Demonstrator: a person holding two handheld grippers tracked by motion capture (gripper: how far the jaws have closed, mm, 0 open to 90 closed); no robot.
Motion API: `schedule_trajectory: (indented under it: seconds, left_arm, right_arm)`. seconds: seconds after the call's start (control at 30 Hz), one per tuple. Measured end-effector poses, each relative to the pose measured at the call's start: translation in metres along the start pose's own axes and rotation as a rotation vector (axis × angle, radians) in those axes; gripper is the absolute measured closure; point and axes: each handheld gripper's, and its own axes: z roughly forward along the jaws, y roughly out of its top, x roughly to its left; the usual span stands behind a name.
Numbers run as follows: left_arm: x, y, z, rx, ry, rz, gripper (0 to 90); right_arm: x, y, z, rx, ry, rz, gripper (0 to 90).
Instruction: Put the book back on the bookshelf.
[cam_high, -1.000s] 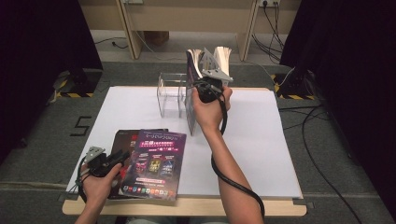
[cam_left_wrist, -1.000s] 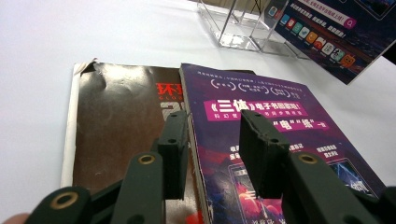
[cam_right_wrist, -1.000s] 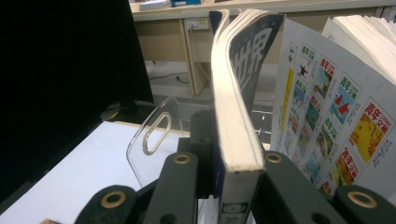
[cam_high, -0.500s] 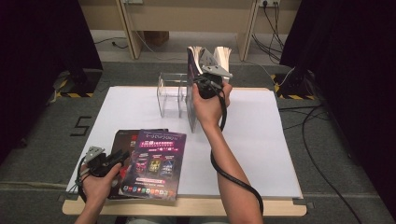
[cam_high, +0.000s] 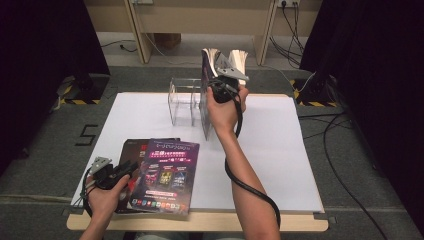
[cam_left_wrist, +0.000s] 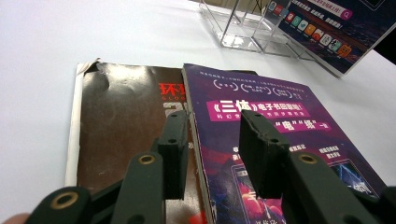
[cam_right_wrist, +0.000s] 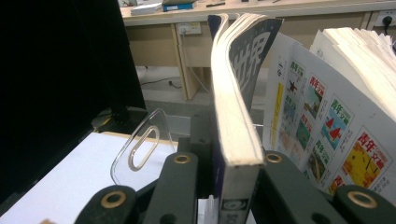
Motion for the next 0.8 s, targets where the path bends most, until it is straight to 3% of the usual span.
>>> schedule_trajectory:
  seconds: [0.8]
  left_arm:
    - [0.001, 0.0, 0.0, -0.001, 0.0, -0.002, 62.2]
  right_arm:
    - [-0.001, 0.009, 0.011, -0.013, -0.007, 0.008, 83.2]
